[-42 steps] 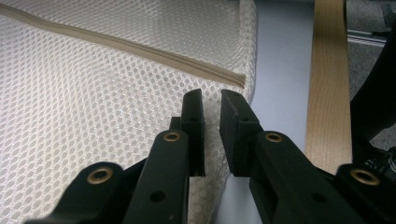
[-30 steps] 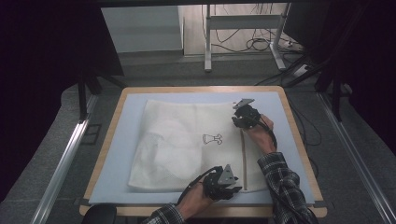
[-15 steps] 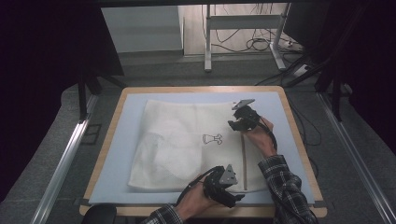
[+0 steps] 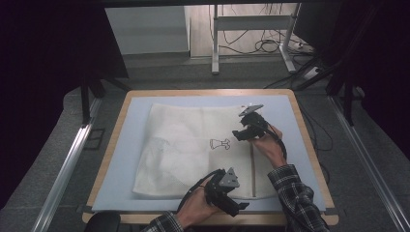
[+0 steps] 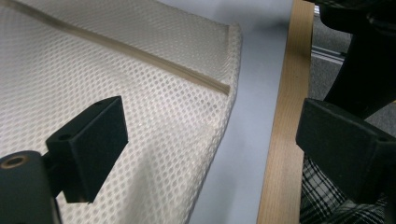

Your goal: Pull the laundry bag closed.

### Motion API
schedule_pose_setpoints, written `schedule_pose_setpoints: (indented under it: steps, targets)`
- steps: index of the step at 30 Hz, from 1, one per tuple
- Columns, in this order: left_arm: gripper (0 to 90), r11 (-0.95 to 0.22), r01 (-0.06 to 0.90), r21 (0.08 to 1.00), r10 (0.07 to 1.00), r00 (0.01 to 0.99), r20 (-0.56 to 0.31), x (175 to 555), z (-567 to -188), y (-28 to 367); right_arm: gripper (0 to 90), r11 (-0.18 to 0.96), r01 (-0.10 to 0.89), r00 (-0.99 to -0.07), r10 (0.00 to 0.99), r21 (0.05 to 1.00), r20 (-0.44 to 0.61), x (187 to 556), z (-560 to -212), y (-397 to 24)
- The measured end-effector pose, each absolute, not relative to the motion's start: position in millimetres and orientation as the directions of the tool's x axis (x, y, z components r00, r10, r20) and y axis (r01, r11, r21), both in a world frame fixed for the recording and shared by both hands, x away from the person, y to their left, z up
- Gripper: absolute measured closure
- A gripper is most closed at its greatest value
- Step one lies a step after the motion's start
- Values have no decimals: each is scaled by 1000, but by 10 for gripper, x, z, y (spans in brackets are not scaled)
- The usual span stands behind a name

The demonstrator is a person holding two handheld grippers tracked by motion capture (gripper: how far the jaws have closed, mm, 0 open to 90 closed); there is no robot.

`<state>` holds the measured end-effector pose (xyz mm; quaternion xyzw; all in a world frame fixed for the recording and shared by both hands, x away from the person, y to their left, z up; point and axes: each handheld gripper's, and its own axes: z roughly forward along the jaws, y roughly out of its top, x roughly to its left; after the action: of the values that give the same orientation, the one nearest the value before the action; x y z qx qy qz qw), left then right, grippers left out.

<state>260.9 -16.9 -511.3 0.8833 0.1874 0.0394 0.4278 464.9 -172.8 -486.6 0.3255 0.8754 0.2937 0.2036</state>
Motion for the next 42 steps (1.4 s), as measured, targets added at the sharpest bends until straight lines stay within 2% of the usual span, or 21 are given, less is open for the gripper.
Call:
schedule_pose_setpoints:
  steps: [3, 12, 18, 25, 39, 42]
  targets:
    - [61, -559, 306, 771, 366, 925, -101, 2618, -5091, -119, 181, 613, 450, -710, 687, 650, -156, 4608, -4857, -1715]
    - [24, -600, 276, 751, 377, 925, -38, 2602, -5079, 45, 111, 609, 438, -740, 662, 661, -120, 4445, -4824, -1669]
    - [21, -575, 296, 763, 405, 913, -49, 2604, -5059, 169, 76, 627, 407, -757, 638, 664, -138, 4335, -4828, -1622]
    - [14, -588, 296, 753, 431, 902, -18, 2608, -5076, 311, 59, 637, 390, -766, 625, 665, -149, 4226, -4836, -1622]
    - [4, -554, 326, 766, 496, 868, -11, 2626, -5079, 609, 53, 626, 344, -780, 605, 700, -158, 3928, -4786, -1707]
    - [4, -569, 315, 760, 501, 865, 17, 2619, -5083, 667, 53, 633, 335, -784, 598, 698, -166, 3872, -4788, -1714]
